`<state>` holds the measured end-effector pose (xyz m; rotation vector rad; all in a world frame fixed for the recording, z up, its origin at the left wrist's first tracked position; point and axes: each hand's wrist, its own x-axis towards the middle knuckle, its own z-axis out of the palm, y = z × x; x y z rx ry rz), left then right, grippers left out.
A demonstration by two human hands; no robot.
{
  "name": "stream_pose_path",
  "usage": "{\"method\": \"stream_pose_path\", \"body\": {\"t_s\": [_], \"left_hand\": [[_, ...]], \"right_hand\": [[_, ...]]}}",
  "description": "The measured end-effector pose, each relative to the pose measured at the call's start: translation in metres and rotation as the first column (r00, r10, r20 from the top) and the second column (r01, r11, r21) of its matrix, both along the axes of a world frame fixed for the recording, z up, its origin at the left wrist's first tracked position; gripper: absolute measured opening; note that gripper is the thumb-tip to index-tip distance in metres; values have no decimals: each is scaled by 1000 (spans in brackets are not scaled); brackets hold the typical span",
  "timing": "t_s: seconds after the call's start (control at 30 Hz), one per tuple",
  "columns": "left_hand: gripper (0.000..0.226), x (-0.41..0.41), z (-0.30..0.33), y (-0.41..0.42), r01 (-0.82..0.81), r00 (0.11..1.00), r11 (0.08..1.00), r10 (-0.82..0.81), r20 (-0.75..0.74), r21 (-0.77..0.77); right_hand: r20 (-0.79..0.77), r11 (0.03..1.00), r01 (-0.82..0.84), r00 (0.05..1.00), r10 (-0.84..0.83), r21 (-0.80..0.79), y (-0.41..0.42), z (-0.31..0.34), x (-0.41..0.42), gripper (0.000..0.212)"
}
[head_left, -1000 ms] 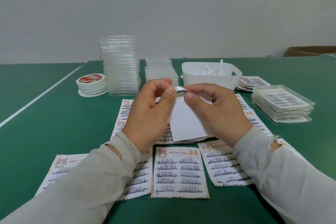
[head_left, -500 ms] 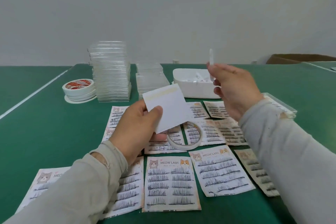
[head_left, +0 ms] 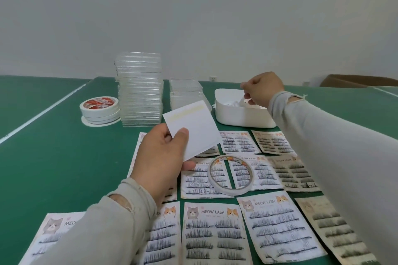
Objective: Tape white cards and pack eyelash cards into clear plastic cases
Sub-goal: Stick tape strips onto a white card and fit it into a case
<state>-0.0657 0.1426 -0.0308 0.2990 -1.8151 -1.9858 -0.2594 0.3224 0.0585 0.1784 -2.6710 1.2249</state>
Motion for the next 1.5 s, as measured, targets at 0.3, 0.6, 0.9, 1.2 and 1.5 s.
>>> {"method": "stream_pose_path", "body": {"t_s": [0.3,0.6,0.9,1.2,1.5], "left_hand": [[21,9,16,6,45,997,995,-50,63,86],[22,26,25,2,93,994,971,-80,68,-218],[18,27,26,4,130,991,971,-123,49,-200],[31,25,20,18,278,957,954,-285,-57,-111],[24,24,13,12,5,972,895,-109,-207,-446]], "right_hand": [[26,803,-91,991,131,-589,14,-12,109,13],[-101,885,-267,964,247,-382,-2,-64,147,35],[-169,844,-298,954,247,-446,1,-71,147,28],[74,552,-318,816,573,-770,0,-69,159,17],[22,492,-269,861,508,-828,0,-67,159,15]]}}
